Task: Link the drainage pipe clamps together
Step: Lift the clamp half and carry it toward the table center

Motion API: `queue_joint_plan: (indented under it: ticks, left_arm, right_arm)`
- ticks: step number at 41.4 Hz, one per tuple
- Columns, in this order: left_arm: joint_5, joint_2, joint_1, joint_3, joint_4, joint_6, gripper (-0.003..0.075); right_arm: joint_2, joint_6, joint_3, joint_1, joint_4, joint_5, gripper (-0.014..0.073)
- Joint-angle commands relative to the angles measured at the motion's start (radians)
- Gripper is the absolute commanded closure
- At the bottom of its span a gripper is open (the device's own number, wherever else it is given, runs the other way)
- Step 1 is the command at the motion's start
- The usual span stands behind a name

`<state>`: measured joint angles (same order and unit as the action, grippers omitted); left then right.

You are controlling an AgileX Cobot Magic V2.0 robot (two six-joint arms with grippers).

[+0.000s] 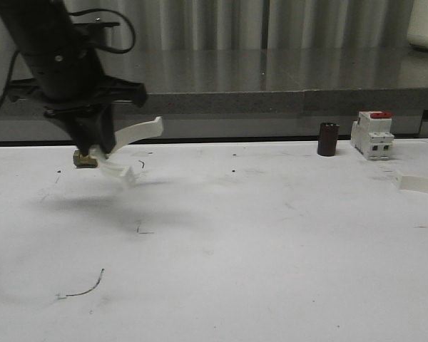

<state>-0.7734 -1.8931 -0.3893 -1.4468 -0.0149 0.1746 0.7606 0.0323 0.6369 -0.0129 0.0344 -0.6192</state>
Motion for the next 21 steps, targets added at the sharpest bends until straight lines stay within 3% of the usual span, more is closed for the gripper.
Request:
queue_joint_plan:
  ticks: [1, 12, 21]
  left_arm:
    - [0.017, 0.041, -0.067, -0.061, 0.000, 0.110, 0.0696]
    - [-0.006, -0.062, -0.212, -0.155, -0.064, 0.336, 0.0696]
    - [-0.029, -0.156, -0.265, -0.236, -0.062, 0.429, 0.0694]
  right_arm:
    - [0.001, -0.003, 0.033, 0.005, -0.010, 0.052, 0.0165]
    - [0.001, -0.003, 0.033, 0.005, -0.010, 0.052, 0.0165]
    - [0.001, -0.003, 0.033, 0.005, -0.010, 0.052, 0.0165]
